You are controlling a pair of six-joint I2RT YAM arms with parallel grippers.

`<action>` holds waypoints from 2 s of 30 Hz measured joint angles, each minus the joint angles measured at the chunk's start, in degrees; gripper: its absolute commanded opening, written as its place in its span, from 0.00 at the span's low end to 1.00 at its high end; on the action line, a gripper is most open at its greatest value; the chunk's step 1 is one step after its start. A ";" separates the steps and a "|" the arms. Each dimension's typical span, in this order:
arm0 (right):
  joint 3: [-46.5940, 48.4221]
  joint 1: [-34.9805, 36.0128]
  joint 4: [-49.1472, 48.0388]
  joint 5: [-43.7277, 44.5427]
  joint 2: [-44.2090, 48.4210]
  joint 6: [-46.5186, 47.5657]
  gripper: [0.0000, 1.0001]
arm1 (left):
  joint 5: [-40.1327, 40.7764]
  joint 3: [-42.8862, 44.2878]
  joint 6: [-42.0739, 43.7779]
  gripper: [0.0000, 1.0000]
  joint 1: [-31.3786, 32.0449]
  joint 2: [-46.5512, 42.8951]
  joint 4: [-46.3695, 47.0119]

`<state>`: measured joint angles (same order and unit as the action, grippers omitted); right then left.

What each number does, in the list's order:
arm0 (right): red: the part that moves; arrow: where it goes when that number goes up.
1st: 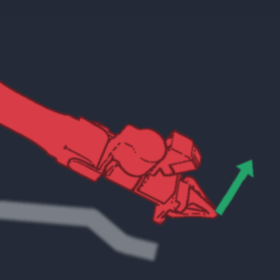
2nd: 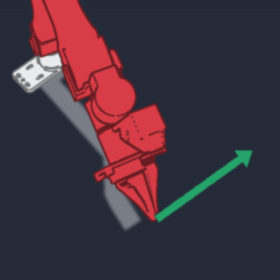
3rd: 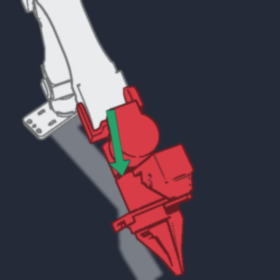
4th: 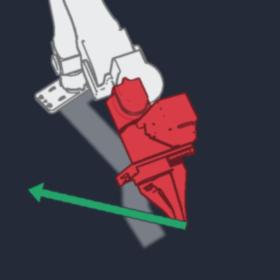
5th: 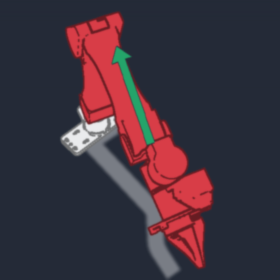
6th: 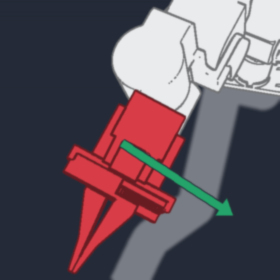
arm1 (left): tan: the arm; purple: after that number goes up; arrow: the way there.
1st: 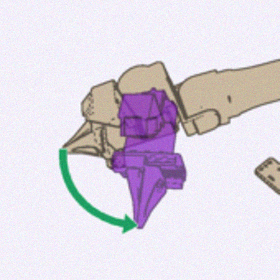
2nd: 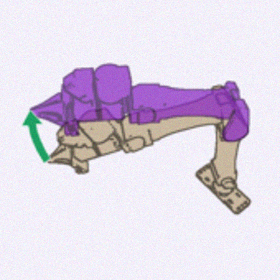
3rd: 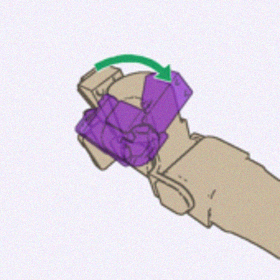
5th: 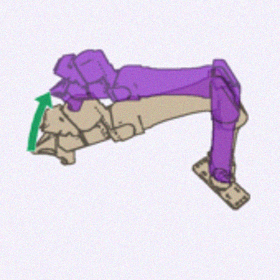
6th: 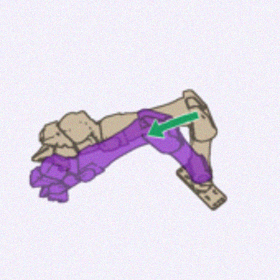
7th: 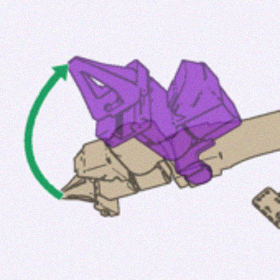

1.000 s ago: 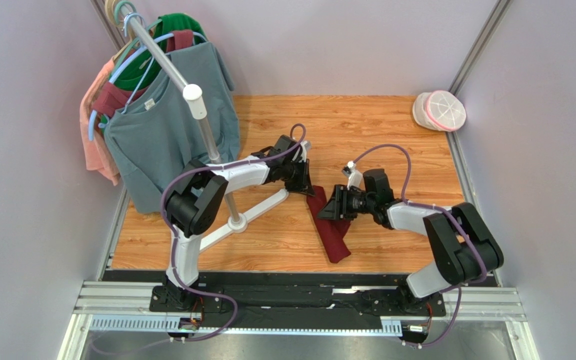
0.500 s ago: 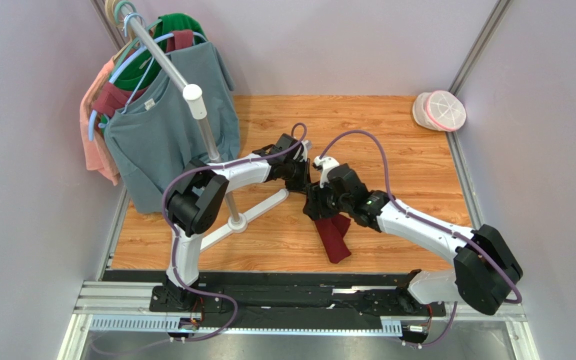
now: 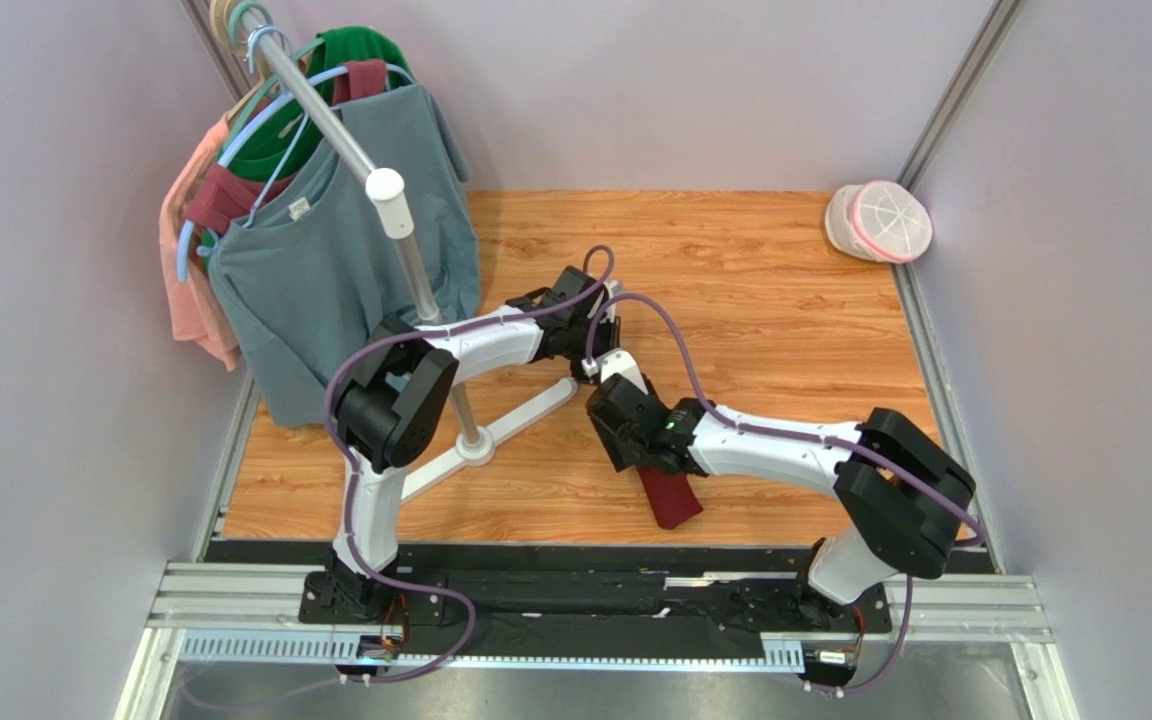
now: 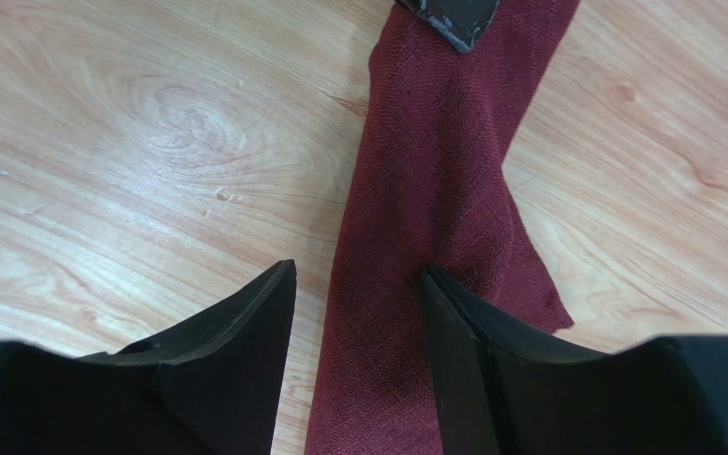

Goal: Fold the napkin, place the utensils inside, and roll it up
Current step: Roll the napkin with the utensil

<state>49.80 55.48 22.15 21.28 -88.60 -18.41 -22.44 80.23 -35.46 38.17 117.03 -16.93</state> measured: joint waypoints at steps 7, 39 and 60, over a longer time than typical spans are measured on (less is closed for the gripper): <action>0.46 3.63 2.23 9.77 -1.46 -0.61 0.57 | 0.00 0.09 0.02 0.00 0.02 0.02 -0.04; -17.27 -24.50 -22.27 -41.79 7.23 -3.67 0.22 | -0.39 -3.23 -0.02 0.69 -1.57 -7.34 2.56; -19.04 -32.44 -36.39 -65.05 -2.27 -8.81 0.21 | 0.00 -8.96 -0.07 0.63 -1.55 -7.87 6.12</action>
<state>30.76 23.05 -14.24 -43.77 -90.87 -27.22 -22.44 71.26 -35.53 36.62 109.16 -10.81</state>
